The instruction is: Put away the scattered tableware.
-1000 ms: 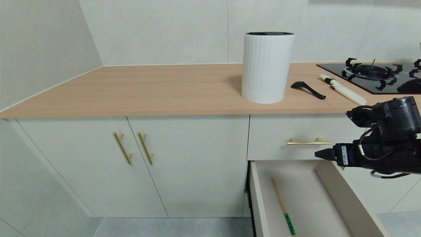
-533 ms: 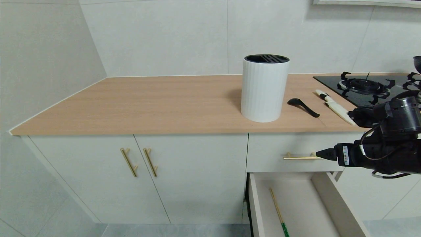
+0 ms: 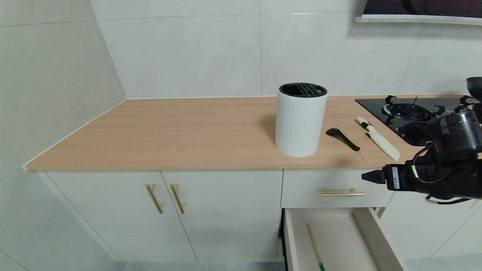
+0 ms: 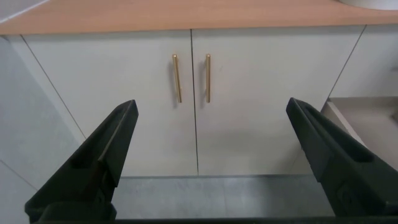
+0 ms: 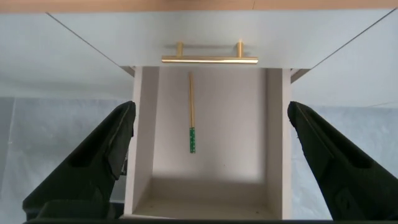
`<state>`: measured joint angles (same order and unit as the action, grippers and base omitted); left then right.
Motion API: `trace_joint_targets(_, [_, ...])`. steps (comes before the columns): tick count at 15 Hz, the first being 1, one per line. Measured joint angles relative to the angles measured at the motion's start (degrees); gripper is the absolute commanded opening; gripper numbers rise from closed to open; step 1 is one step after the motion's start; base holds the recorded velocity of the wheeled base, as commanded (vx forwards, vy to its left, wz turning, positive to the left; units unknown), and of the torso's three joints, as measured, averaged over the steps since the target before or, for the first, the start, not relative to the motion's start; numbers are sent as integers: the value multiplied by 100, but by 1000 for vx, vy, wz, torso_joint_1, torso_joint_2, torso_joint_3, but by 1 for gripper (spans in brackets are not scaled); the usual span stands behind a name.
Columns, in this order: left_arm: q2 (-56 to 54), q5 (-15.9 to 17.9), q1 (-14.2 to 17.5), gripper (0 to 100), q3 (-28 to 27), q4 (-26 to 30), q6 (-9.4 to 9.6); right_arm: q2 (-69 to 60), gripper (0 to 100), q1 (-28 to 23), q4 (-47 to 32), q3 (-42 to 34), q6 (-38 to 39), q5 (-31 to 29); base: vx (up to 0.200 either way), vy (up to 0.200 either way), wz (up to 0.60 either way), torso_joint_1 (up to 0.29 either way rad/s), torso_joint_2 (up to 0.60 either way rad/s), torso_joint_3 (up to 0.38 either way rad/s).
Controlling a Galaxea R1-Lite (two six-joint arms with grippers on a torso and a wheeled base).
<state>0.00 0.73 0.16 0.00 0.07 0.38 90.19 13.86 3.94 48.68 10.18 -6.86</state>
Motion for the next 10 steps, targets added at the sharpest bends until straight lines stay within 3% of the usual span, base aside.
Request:
trace_joint_targets(5, [0,5,0,100,0,2,2,61,100,-4,106,101,-261,30,0,0,0,0,0,0])
trace_joint_targets(10, [0,5,0,100,0,0,-2,835,100,-436,879,1248,-784,317,0,0,0,0,0,0])
